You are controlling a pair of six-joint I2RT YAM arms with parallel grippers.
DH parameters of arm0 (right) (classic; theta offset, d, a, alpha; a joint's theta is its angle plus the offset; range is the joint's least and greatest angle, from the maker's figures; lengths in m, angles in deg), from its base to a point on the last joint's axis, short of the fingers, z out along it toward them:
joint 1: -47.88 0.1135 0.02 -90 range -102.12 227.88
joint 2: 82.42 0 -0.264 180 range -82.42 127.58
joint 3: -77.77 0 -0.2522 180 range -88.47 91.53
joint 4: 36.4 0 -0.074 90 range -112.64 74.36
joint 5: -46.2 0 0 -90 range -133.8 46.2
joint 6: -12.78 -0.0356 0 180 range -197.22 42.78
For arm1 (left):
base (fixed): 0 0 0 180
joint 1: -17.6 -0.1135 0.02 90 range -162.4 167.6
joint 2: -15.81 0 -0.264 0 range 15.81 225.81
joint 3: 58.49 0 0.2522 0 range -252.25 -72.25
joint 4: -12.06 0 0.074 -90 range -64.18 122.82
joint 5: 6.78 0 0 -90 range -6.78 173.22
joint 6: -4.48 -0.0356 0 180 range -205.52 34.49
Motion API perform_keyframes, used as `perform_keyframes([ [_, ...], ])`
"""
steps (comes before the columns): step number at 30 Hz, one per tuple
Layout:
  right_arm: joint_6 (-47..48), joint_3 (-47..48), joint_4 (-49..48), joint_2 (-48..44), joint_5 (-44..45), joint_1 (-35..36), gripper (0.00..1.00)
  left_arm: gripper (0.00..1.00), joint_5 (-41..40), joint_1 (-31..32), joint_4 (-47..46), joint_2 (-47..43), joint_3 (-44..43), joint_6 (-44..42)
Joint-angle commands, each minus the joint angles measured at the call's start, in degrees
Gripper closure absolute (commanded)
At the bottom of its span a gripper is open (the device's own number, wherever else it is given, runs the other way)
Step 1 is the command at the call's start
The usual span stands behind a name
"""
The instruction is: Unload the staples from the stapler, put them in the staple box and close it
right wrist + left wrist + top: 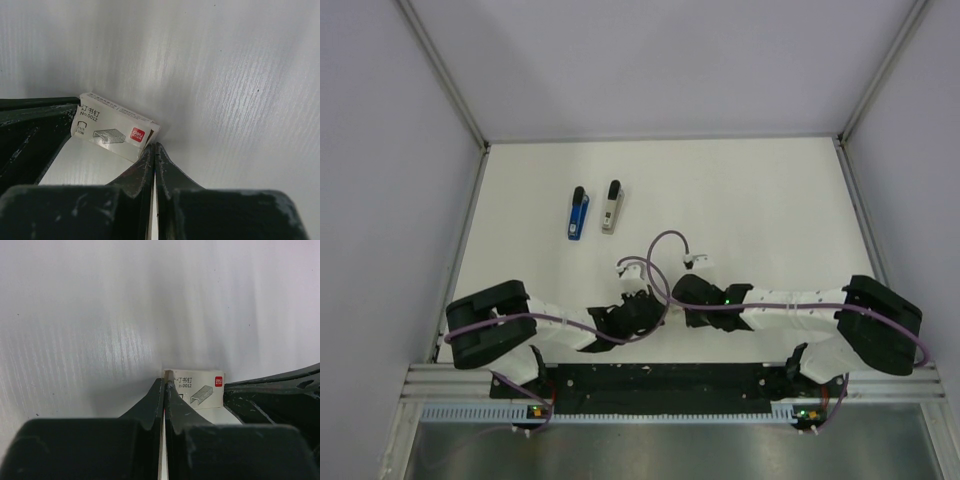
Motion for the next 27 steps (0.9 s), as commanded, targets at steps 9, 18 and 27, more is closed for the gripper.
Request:
perform_keyframes([
  [9, 2.28, 0.91, 2.29, -4.98, 3.8, -0.73, 0.99, 0.97, 2.0, 0.61, 0.78, -1.37, -1.93, -3.13],
  [18, 7.11, 0.47, 8.8, -14.39, 7.5, -5.65, 0.78, 0.51, -3.35, 0.53, 9.65, -8.39, -3.68, -8.75],
  [27, 14.58, 2.48, 9.24, -19.75, 7.85, -11.8, 0.58, 0.39, -11.44, 0.09, 20.99, -19.55, -6.05, -15.25],
])
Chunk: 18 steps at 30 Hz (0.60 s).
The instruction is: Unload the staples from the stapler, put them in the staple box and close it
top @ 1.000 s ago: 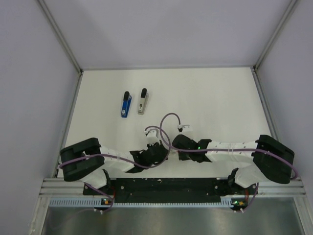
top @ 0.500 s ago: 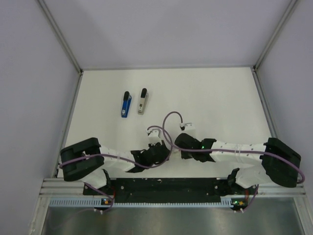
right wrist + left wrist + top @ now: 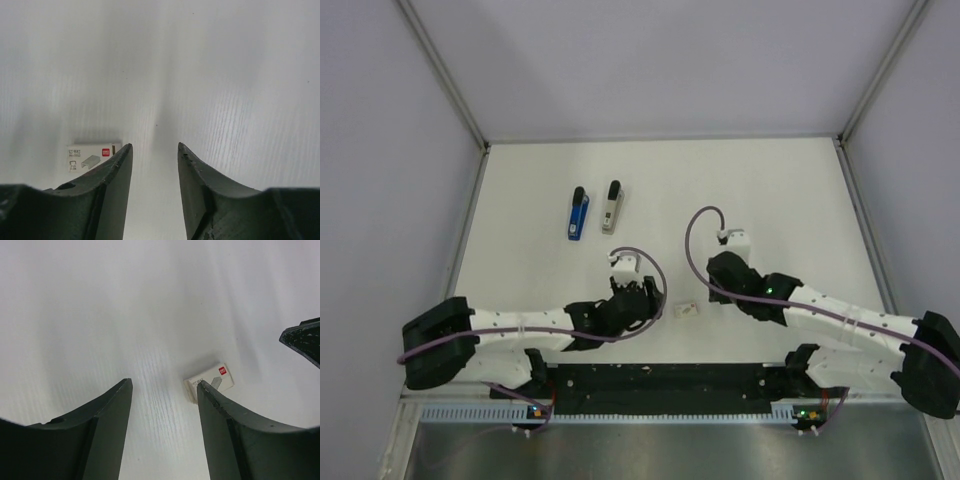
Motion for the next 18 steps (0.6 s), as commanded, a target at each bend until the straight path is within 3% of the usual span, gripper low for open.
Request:
perform_keyframes([
  [1, 5.66, 3.16, 0.3, -2.47, 1.16, -1.8, 0.57, 0.38, -5.94, -0.48, 6.83, -6.95, -3.47, -5.97],
  [5, 10.14, 6.5, -0.31, -2.47, -0.15, -2.06, 0.5, 0.27, -3.49, -1.27, 11.21, -11.79, -7.95, -16.86],
  [9, 13.4, 9.85, 0.04, -2.03, -0.6, -2.06, 0.32, 0.2, -2.35, -1.27, 15.54, -14.95, -12.88, -23.11],
  [11, 13.84, 10.55, 0.04, -3.08, 1.06, -2.06, 0.27, 0.02, -1.03, -1.19, 16.94, -16.1, -14.72, -25.4],
  [15, 11.58, 12.22, 1.52, -5.72, 8.96, -2.06, 0.17, 0.01, -1.37, -1.27, 20.02, -17.86, -17.71, -27.16],
  [17, 9.81, 13.19, 2.5, -6.95, 10.47, -2.15, 0.01, 0.02, -1.9, -1.27, 20.64, -18.74, -18.42, -27.86],
  [18, 9.28, 13.19, 2.5, -7.47, 10.65, -2.06, 0.01, 0.01, -2.25, -1.27, 20.73, -19.09, -18.42, -28.39],
])
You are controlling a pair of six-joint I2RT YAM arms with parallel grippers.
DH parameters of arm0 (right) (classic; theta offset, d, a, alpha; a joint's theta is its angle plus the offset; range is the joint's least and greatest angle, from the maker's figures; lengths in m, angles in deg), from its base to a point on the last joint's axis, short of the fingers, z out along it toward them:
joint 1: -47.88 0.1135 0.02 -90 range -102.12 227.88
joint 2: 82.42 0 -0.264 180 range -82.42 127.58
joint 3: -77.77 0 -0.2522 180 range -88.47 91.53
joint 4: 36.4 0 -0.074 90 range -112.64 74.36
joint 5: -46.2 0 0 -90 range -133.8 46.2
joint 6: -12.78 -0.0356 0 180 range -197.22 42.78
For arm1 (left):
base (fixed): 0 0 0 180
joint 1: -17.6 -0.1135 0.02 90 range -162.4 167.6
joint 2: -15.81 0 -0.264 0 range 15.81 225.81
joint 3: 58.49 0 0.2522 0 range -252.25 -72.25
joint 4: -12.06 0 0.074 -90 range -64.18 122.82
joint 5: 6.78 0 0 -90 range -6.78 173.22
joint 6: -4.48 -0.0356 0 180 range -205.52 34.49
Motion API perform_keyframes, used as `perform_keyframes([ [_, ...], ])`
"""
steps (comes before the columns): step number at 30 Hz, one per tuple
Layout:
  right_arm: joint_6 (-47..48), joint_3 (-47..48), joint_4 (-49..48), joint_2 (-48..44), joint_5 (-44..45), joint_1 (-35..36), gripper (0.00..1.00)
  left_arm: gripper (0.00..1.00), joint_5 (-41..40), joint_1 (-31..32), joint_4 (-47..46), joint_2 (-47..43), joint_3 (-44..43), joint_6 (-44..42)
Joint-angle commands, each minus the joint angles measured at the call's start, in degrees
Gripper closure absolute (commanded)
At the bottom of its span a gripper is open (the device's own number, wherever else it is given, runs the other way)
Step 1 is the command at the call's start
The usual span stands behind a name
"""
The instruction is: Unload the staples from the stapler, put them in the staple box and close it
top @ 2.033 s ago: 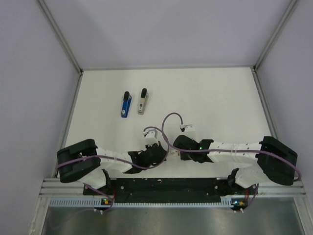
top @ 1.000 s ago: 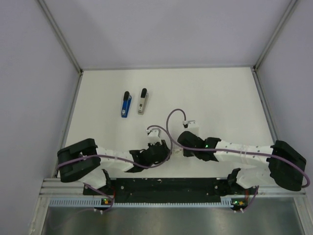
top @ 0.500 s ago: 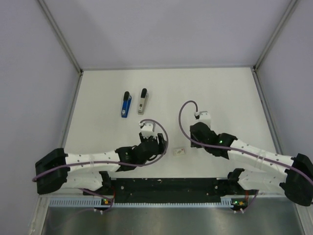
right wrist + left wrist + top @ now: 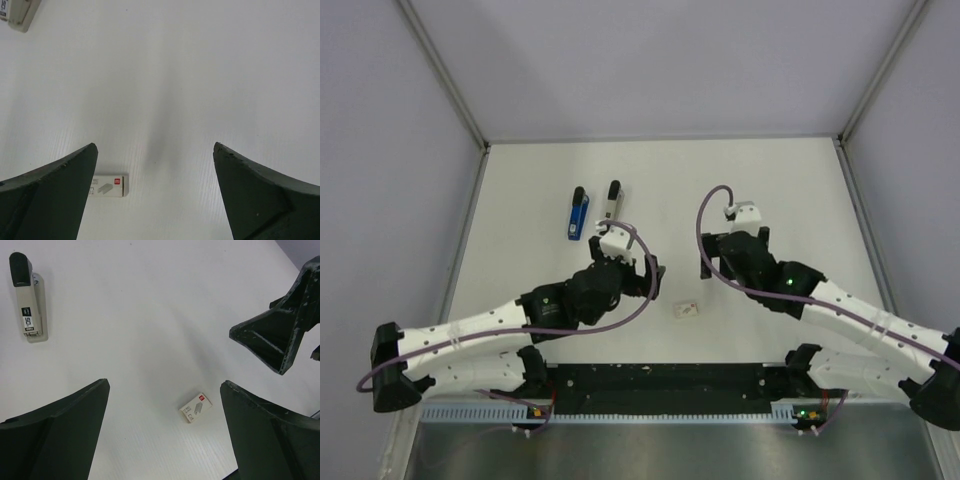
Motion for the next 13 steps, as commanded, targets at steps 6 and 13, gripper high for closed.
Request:
perform_keyframes([
  [6, -1.32, 2.56, 0.2, -3.73, 12.42, -0.25, 0.01, 0.01, -3.0, -0.14, 1.87, -2.31, -2.84, -5.65],
  [13, -3.6, 3.79, 1.96, -5.04, 14.01, -0.25, 0.01, 0.01, -1.96, -0.05, 1.07, -1.25, -3.89, -8.36],
])
